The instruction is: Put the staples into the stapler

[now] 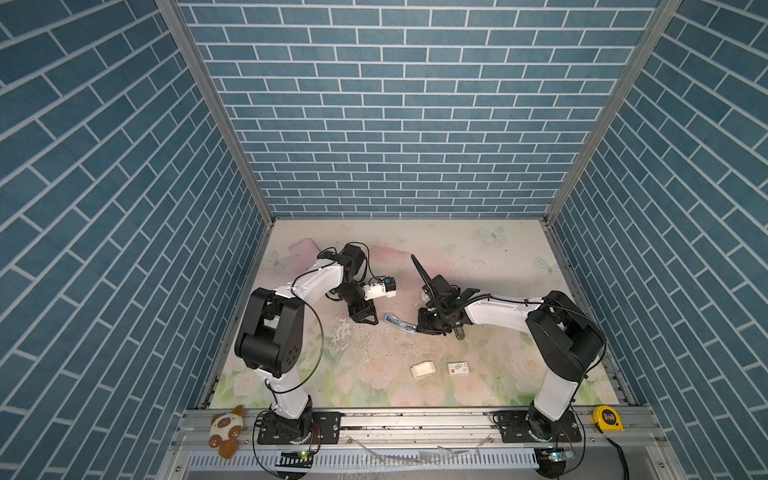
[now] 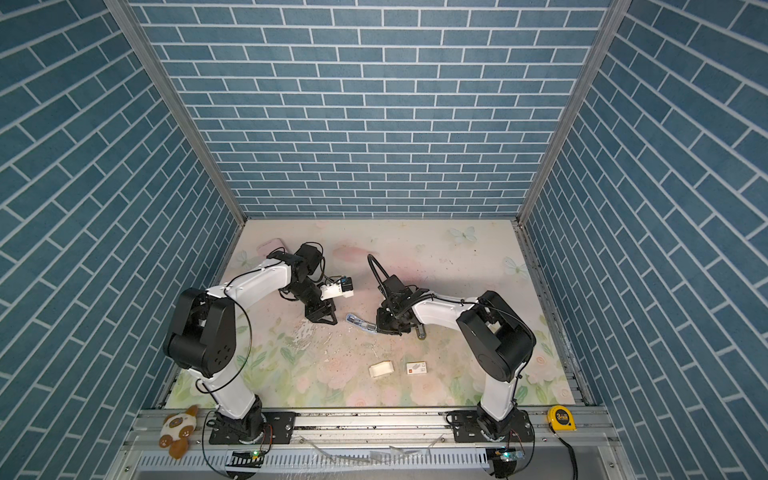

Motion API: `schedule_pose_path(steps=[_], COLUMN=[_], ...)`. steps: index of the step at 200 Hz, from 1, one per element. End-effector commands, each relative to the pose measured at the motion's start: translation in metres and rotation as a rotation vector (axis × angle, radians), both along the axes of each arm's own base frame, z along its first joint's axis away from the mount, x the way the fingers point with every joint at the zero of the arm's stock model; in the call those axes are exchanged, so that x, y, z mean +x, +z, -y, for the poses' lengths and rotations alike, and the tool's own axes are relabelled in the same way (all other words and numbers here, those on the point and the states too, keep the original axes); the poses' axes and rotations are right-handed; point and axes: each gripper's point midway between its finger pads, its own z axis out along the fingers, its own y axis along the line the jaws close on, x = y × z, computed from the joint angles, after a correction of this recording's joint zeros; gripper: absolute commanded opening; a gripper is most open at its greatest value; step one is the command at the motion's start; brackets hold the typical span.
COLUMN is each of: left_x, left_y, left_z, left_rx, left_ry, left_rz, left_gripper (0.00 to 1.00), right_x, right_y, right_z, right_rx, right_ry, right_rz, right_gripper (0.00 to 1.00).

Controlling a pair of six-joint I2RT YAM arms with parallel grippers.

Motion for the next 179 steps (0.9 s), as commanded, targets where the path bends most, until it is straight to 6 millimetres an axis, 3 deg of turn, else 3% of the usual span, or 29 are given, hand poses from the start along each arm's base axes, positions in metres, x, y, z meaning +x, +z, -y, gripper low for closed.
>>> schedule_pose_path(steps=[1, 91, 133, 179], left_x=[-0.004, 0.004, 0.005, 0.003], left_y=[0.001, -0.025, -0.031, -0.035], left_z=[0.007, 0.029, 0.030, 0.031], left_rx=[-0.027, -0.024, -0.013, 0.014], left_ry=[-0.079, -0.118, -0.131, -0.158], left_rz=[0.003, 0.032, 0.029, 0.040], left_gripper=[0.55, 0.49, 0.43, 0.43], right_x=[-0.010, -0.012, -0.011, -0.011], right_y=[-0.022, -0.028, -0.027, -0.029], right_z=[0.016, 0.017, 0.016, 0.016], right_rx=[-0.086, -0.091, -0.088, -0.088], right_ry=[0.009, 0.004, 0.008, 0.009], right_rz=[-0.056, -0.072, -0.071, -0.080], right_gripper=[0.14, 0.14, 0.14, 0.14])
